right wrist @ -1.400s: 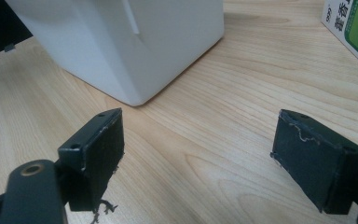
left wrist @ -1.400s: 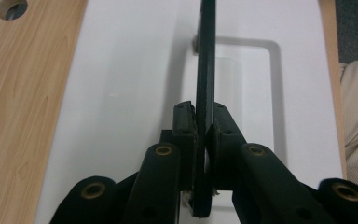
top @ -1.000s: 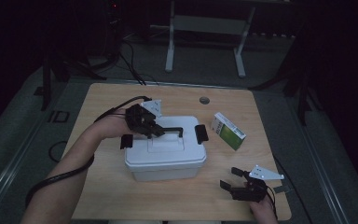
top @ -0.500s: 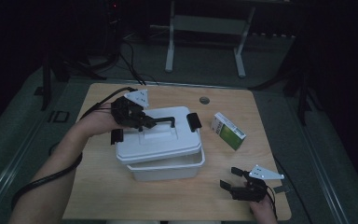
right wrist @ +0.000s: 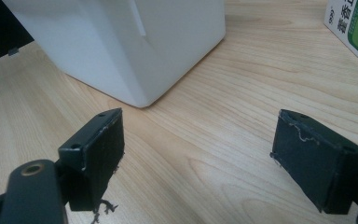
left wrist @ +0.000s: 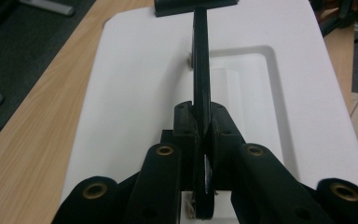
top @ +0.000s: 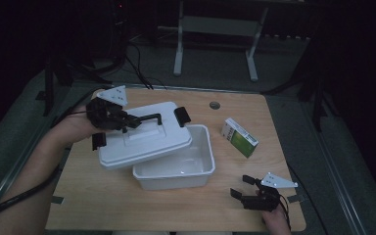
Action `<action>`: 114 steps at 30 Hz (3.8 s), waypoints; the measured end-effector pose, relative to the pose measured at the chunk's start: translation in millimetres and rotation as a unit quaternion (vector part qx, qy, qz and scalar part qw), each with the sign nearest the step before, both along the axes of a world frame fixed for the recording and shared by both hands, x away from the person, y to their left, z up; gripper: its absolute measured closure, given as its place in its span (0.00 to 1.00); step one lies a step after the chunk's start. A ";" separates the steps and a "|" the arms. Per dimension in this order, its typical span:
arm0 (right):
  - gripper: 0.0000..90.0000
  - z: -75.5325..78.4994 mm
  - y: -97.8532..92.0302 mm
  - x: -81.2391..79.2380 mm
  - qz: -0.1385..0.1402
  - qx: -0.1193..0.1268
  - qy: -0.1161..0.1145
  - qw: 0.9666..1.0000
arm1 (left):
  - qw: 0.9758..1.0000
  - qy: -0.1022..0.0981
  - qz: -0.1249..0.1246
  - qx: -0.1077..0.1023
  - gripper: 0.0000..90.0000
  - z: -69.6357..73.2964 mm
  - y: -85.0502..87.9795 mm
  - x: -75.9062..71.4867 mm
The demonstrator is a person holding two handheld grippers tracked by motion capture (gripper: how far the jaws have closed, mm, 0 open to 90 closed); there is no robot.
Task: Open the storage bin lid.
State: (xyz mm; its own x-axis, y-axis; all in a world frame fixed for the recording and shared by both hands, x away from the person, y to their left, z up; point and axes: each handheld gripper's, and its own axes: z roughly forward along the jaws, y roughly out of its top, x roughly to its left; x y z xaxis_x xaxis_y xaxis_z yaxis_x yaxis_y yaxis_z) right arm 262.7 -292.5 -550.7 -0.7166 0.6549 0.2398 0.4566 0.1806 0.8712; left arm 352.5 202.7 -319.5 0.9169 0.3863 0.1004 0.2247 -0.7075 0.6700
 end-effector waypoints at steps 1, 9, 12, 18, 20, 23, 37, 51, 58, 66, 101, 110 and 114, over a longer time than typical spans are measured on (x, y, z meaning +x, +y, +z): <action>0.18 0.0 0.1 -0.1 0.000 0.000 0.001 1.000 | 1.000 -0.001 0.002 0.001 0.93 0.3 3.6 -1.1; 0.18 0.1 0.4 -0.1 -0.002 -0.002 0.001 1.000 | 0.999 -0.001 0.039 0.009 0.93 -1.4 42.1 -15.6; 0.18 0.2 0.6 -0.3 -0.001 -0.003 0.001 1.000 | 0.998 0.001 0.055 0.007 0.93 -3.3 57.1 -21.3; 0.18 0.1 0.9 -0.5 -0.003 -0.004 0.002 1.000 | 0.996 0.006 0.088 -0.006 0.93 -11.4 86.7 -32.4; 0.18 0.0 0.9 -0.4 -0.003 -0.004 0.003 1.000 | 0.995 0.004 0.097 -0.006 0.93 -14.7 95.0 -35.3; 0.18 0.0 0.9 -0.4 -0.003 -0.004 0.003 1.000 | 0.993 0.009 0.113 -0.005 0.93 -22.2 109.4 -39.5; 0.18 -0.2 1.9 -0.6 -0.002 -0.007 0.004 1.000 | 0.985 0.027 0.168 -0.004 0.93 -63.1 151.5 -50.4; 0.18 1.0 2.6 -1.4 -0.003 -0.008 0.003 1.000 | 0.980 0.052 0.192 -0.014 0.93 -124.9 150.0 -46.4; 0.18 1.2 4.0 -1.7 0.001 -0.012 0.003 1.000 | 0.975 0.069 0.209 -0.011 0.93 -151.5 146.2 -40.4; 0.18 3.1 3.8 -0.9 0.003 -0.010 0.002 1.000 | 0.972 0.095 0.212 -0.015 0.93 -172.6 140.5 -36.9; 0.15 42.1 -20.9 20.9 -0.045 -0.041 0.009 0.998 | 0.966 0.119 0.226 0.040 0.75 -169.8 131.4 -28.5; 0.15 80.7 -31.8 68.8 -0.095 -0.093 -0.017 0.991 | 0.966 0.124 0.223 0.030 0.75 -167.1 132.8 -26.7; 0.30 92.0 -32.8 96.3 -0.071 -0.107 0.001 0.992 | 0.966 0.127 0.223 0.028 0.75 -168.0 133.3 -26.6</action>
State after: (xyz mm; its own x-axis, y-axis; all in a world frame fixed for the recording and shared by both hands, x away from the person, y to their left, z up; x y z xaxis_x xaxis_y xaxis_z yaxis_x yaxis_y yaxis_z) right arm 359.1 -325.4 -458.7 -0.6137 0.7849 0.0850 0.4921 0.2961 0.8186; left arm 325.9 336.1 -487.4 0.6587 0.7488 -0.0739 0.6675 -0.5361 0.5167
